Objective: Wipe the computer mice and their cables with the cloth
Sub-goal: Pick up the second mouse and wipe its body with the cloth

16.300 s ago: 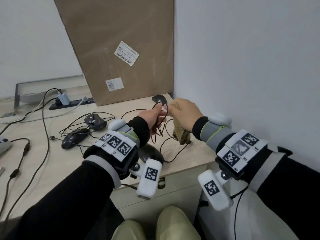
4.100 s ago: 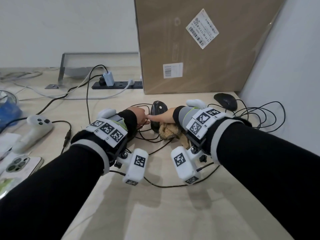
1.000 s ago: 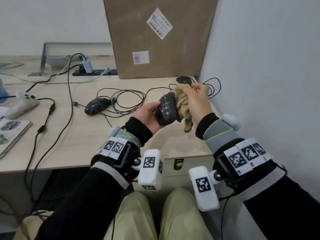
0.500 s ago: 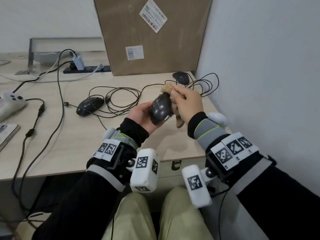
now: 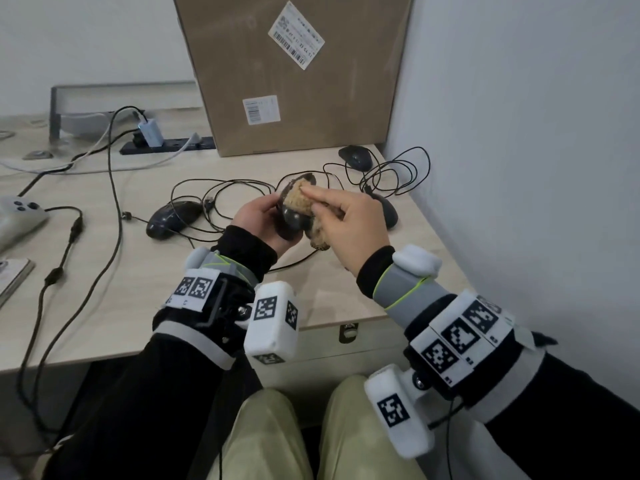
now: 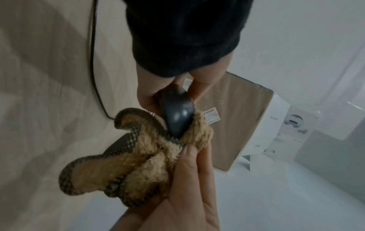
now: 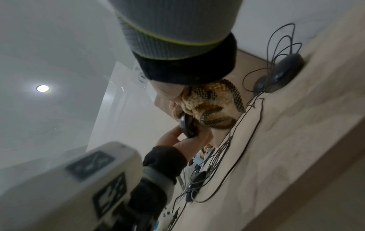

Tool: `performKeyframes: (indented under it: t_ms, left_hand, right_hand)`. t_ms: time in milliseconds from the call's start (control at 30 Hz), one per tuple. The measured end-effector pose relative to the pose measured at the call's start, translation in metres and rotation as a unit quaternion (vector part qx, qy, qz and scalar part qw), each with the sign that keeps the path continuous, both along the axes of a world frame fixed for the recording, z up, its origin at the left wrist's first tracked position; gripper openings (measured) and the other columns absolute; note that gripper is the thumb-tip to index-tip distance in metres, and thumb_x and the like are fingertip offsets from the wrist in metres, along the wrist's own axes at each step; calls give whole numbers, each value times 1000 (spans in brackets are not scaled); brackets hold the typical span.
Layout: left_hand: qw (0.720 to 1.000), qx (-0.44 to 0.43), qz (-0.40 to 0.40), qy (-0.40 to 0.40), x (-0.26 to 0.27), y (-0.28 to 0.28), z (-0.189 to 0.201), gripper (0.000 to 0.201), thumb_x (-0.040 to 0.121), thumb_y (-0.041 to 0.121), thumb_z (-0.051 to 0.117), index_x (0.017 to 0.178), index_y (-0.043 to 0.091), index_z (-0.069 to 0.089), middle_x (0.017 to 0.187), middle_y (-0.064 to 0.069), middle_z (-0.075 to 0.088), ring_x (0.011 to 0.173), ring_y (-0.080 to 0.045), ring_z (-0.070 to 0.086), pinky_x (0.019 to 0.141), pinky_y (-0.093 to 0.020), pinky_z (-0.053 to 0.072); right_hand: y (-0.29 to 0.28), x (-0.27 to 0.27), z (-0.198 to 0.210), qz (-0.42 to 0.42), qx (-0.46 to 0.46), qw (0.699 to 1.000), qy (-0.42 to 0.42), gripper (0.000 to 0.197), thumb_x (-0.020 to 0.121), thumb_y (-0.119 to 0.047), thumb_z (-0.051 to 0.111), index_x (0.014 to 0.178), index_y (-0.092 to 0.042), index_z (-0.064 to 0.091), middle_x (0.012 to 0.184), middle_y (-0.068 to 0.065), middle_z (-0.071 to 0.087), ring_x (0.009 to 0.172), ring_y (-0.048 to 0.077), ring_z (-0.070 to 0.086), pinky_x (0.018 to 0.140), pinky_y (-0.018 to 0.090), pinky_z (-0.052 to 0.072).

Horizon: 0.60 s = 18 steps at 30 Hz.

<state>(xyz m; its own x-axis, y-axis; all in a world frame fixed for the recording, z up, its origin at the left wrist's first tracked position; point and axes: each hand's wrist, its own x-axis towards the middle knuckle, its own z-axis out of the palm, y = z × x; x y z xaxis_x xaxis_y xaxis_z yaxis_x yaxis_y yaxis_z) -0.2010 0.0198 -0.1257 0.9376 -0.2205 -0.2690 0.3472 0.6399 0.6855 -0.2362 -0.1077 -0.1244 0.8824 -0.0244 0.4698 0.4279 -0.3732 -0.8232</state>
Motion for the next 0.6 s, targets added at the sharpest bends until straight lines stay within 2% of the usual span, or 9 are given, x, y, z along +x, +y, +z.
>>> performKeyframes:
  t_ms: [33, 133, 233, 300, 333, 400, 467, 500, 600]
  left_hand:
    - [1000, 26, -6, -7, -3, -1, 0, 30, 98, 18, 36, 87, 3, 60, 65, -8, 70, 61, -20, 68, 65, -28, 55]
    - [998, 49, -17, -19, -11, -4, -3, 25, 97, 19, 41, 94, 5, 61, 76, -8, 72, 70, -20, 70, 71, -34, 56]
    - [999, 30, -13, 8, -13, -10, -7, 30, 97, 33, 42, 94, 12, 62, 84, -8, 70, 80, -22, 65, 71, -34, 54]
    - [999, 7, -27, 27, -12, -16, -9, 50, 97, 49, 33, 95, 10, 64, 85, -13, 72, 89, -27, 63, 79, -40, 49]
    - [999, 6, -39, 28, -11, -18, -11, 61, 96, 57, 27, 100, 9, 64, 88, -15, 73, 93, -29, 63, 81, -42, 48]
    - [998, 33, -57, 24, -9, -23, -17, 74, 92, 66, 20, 119, 9, 59, 104, -15, 69, 98, -28, 63, 80, -40, 50]
    - [994, 83, -72, 8, -9, -23, -24, 77, 90, 70, 16, 134, 16, 49, 110, -13, 65, 96, -26, 63, 74, -35, 54]
    - [991, 109, -80, -8, -10, -23, -27, 76, 89, 70, 15, 135, 18, 47, 107, -12, 65, 94, -26, 63, 71, -34, 53]
    - [986, 136, -90, -42, -16, -25, -33, 71, 91, 67, 14, 126, 17, 51, 97, -11, 68, 88, -27, 65, 65, -32, 54]
  right_hand:
    - [-4, 5, -2, -18, 3, 1000, 8, 30, 84, 2, 58, 109, -11, 70, 96, 9, 74, 68, 2, 62, 73, 0, 42]
    - [-13, 10, -6, -44, 5, 999, 25, 30, 86, -3, 58, 111, -13, 69, 103, 0, 72, 72, -10, 56, 77, -2, 39]
    - [-13, -2, -12, -34, -14, 999, 19, 30, 85, -4, 61, 113, -13, 68, 98, -3, 70, 69, -17, 54, 79, 2, 41]
    - [-10, -14, -15, -28, -35, 999, -5, 30, 83, -1, 62, 111, -10, 69, 102, 2, 71, 83, -6, 61, 88, 15, 46]
    - [-9, -18, -16, -29, -48, 998, -24, 30, 82, -1, 62, 110, -8, 69, 105, 6, 71, 91, 8, 65, 92, 25, 49]
    - [-10, -18, -16, -39, -72, 996, -45, 28, 81, 0, 61, 107, -6, 70, 102, 12, 72, 90, 22, 66, 90, 39, 51]
    - [-13, -8, -13, -62, -85, 994, -18, 26, 83, -3, 61, 106, -9, 71, 96, 13, 73, 77, 19, 61, 85, 41, 52]
    - [-15, 1, -10, -80, -97, 992, 5, 26, 84, -6, 60, 106, -11, 71, 96, 12, 73, 79, 20, 61, 86, 39, 51]
    - [-25, 23, -5, -107, -134, 982, 77, 25, 85, -12, 59, 106, -15, 71, 106, 6, 71, 102, 25, 62, 94, 35, 45]
